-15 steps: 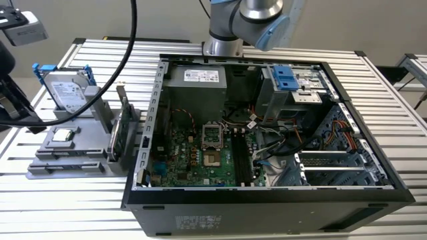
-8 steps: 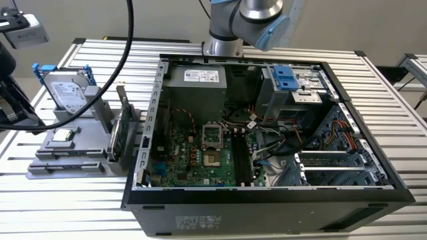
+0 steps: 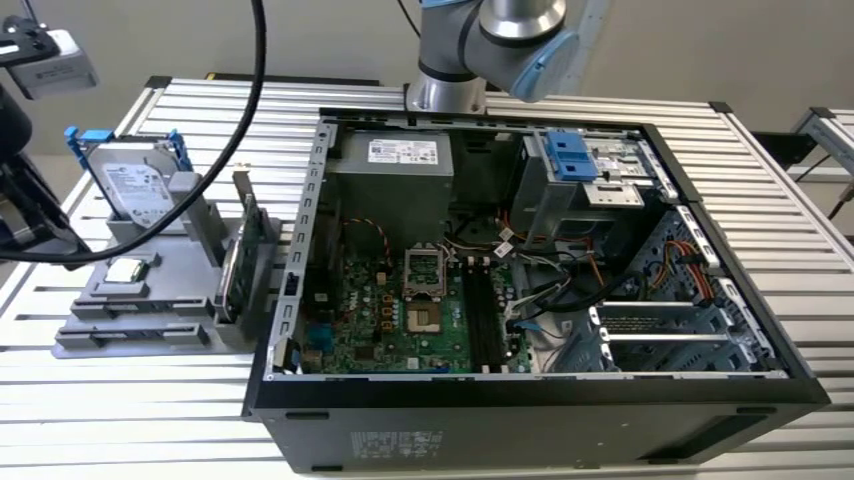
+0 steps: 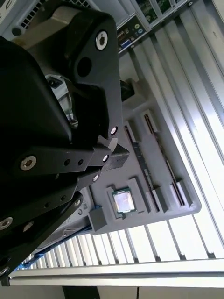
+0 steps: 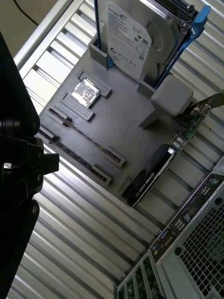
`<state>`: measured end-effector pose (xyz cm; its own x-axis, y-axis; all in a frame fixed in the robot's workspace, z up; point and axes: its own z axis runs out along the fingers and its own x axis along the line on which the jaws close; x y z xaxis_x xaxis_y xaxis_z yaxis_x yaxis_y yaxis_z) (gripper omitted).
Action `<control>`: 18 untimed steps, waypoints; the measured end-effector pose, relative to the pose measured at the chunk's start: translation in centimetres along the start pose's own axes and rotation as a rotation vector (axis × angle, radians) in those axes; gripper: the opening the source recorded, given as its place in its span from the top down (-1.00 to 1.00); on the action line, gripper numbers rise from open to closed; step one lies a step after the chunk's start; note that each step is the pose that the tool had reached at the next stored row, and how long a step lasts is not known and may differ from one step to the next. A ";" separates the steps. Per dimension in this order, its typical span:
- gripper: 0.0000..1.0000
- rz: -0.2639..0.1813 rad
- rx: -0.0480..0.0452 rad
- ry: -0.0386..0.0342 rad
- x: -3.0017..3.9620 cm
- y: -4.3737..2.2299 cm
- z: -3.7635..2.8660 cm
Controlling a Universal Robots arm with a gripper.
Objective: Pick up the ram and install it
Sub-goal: 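Pick up the ram and move it above insertion slot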
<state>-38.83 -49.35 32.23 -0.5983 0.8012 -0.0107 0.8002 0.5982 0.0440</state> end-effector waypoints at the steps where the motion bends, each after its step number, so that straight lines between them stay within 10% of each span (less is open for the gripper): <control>1: 1.00 0.008 0.0002 -0.0004 0.01 -0.01 0.02; 14: 1.00 0.087 0.0013 -0.0037 0.05 -0.07 0.10; 15: -1.00 0.087 0.0012 -0.0037 0.06 -0.08 0.10; 18: -1.00 0.087 0.0012 -0.0037 0.07 -0.10 0.10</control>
<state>-38.95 -49.35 32.12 -0.5262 0.8503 -0.0106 0.8493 0.5262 0.0437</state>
